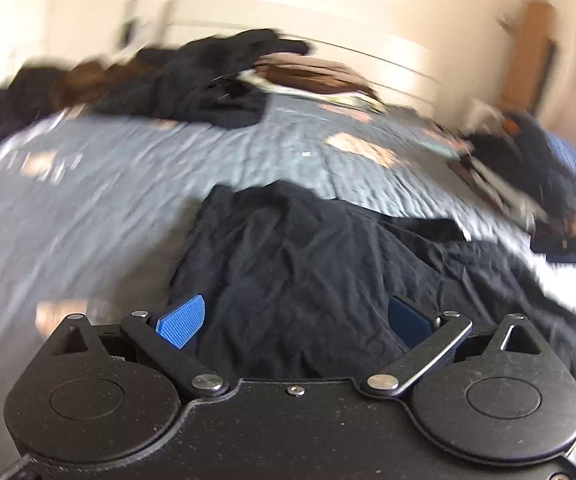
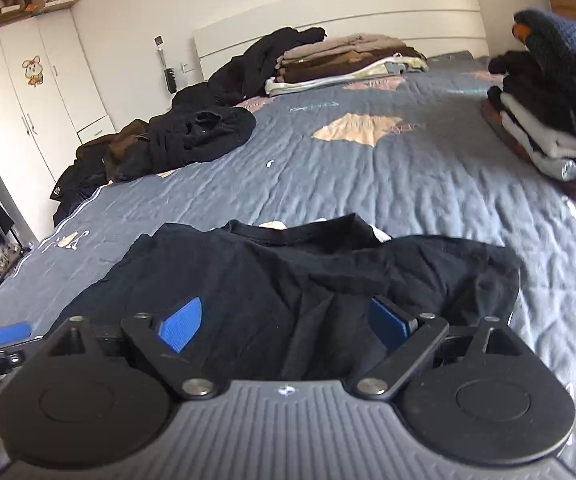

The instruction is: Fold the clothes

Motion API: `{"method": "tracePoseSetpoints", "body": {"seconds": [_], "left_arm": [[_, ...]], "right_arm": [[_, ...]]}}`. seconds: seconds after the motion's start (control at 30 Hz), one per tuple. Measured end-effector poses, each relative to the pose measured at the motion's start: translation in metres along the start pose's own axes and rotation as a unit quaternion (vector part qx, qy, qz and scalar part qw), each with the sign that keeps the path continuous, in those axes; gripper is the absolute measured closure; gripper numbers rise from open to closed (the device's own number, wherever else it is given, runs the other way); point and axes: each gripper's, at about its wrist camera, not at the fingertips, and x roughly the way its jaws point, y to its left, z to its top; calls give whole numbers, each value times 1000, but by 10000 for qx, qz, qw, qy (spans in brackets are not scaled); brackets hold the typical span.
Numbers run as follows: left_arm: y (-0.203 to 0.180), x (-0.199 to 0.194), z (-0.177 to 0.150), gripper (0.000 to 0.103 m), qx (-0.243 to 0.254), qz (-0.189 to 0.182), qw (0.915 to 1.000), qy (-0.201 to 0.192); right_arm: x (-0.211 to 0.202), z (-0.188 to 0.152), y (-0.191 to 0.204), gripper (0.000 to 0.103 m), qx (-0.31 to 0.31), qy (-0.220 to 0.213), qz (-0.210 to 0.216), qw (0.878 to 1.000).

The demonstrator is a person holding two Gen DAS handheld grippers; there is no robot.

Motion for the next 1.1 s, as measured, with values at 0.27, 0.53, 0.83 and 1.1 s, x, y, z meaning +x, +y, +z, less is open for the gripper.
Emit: {"method": "tracePoseSetpoints", "body": {"seconds": [0.27, 0.53, 0.83, 1.1], "left_arm": [[47, -18, -35, 4, -1444, 354, 9882, 381], [81, 0, -42, 11, -2637, -109, 9645, 89], [91, 33, -41, 22, -3032, -379, 9521, -156], [94, 52, -39, 30, -3500, -783, 9324, -451]], "right_arm": [[-6, 4, 10, 12, 22, -48, 454, 9990], [-2, 4, 27, 12, -146, 63, 660, 9977], [-2, 7, 20, 12, 46, 28, 713, 9974], [2, 5, 8, 12, 208, 80, 616, 9978]]}}
